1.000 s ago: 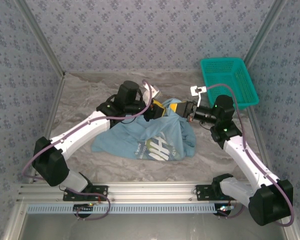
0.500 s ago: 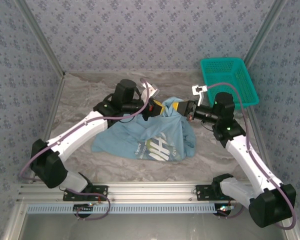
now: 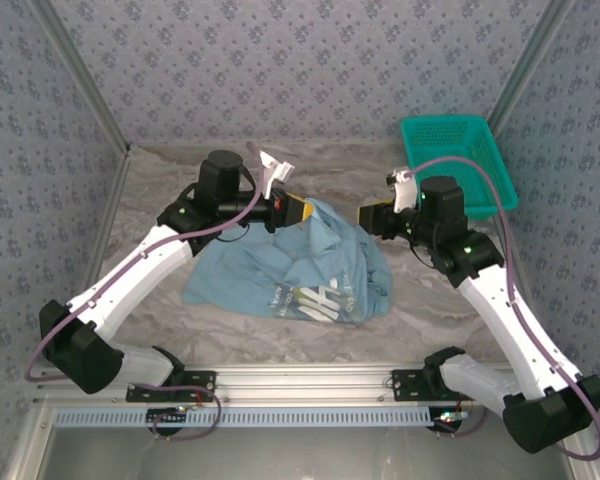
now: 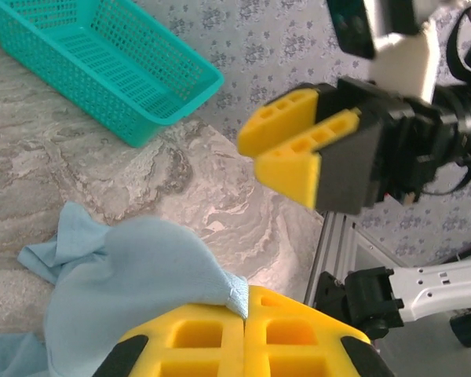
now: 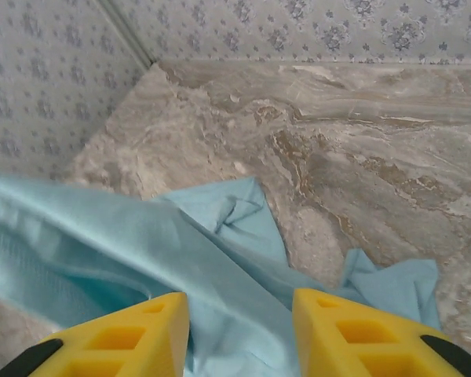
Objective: Fold the inside-out t-shirt
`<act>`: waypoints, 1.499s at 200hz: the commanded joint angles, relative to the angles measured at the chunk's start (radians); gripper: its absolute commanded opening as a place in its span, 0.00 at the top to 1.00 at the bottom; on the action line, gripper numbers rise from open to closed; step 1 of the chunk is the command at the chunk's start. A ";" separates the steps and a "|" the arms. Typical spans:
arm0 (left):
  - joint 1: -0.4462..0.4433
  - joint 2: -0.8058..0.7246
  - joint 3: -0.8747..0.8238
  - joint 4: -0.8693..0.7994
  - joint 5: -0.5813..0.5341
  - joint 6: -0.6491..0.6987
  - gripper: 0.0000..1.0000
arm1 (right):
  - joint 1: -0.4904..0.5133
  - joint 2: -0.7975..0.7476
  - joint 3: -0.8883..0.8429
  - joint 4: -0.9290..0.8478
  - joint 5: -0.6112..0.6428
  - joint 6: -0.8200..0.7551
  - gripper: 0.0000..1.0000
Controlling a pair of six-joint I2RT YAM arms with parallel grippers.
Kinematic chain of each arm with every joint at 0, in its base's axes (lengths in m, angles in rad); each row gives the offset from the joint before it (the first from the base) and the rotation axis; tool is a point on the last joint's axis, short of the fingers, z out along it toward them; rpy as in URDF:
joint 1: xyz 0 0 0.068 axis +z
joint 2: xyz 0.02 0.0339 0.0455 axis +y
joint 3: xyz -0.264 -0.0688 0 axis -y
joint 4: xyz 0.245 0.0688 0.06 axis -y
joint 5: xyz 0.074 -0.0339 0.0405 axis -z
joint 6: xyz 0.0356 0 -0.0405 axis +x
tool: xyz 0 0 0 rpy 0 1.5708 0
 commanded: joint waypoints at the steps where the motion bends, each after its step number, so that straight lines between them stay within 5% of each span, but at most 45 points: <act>1: 0.009 0.007 0.025 0.018 0.052 -0.043 1.00 | 0.062 -0.076 0.016 -0.068 -0.016 -0.143 0.57; 50: 0.015 0.001 0.018 0.024 0.175 0.078 1.00 | 0.164 -0.004 -0.059 0.033 -0.062 -0.164 0.61; 128: 0.015 0.008 0.018 0.034 0.116 0.097 1.00 | 0.191 0.044 -0.198 0.225 -0.215 -0.125 0.62; 156: 0.016 0.019 0.024 0.027 0.097 0.097 1.00 | 0.192 0.043 -0.201 0.235 -0.203 -0.121 0.87; 188: 0.016 0.037 0.033 -0.003 -0.011 0.091 1.00 | 0.200 0.038 -0.188 0.214 -0.197 -0.112 1.00; 230: 0.015 0.126 0.088 -0.090 -0.200 0.089 1.00 | 0.219 0.012 -0.156 0.265 -0.261 -0.049 0.99; 300: 0.031 -0.021 -0.115 0.026 -0.303 0.102 0.40 | 0.220 0.042 -0.093 0.253 -0.213 0.013 1.00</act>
